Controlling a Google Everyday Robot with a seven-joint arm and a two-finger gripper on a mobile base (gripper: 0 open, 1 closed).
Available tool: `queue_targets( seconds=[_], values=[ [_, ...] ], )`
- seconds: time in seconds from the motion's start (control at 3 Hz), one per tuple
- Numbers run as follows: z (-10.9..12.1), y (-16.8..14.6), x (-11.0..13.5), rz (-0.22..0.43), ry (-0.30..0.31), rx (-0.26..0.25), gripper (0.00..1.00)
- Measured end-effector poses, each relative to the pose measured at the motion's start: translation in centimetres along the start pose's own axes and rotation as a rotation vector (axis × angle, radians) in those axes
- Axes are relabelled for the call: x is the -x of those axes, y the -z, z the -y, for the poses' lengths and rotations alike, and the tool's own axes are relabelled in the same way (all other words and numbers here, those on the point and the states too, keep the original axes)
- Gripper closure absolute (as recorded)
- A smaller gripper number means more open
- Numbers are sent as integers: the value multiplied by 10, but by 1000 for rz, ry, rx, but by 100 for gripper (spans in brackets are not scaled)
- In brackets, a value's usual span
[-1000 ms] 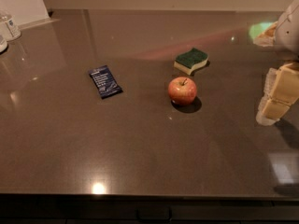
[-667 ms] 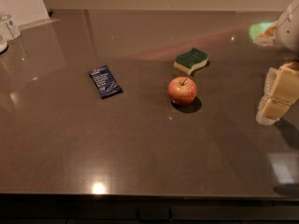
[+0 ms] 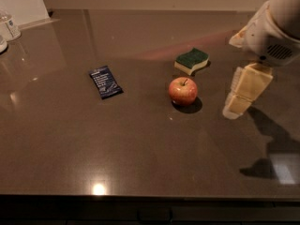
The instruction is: Move apple near rxbar blueberry
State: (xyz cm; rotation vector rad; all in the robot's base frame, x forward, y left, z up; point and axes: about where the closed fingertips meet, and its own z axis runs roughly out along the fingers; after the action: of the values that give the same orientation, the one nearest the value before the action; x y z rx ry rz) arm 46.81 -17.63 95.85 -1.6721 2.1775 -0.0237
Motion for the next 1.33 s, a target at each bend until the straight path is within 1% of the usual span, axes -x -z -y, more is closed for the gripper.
queue_targets(
  seconds=[0.33,0.67,1.0,1.33],
  values=[
    [4,-35,24,51,12,21,0],
    [1,-76,42,92,39,72,0],
    [1,-140,62,140,70,170,0],
    [4,-148,64,139,80,175,3]
  ],
)
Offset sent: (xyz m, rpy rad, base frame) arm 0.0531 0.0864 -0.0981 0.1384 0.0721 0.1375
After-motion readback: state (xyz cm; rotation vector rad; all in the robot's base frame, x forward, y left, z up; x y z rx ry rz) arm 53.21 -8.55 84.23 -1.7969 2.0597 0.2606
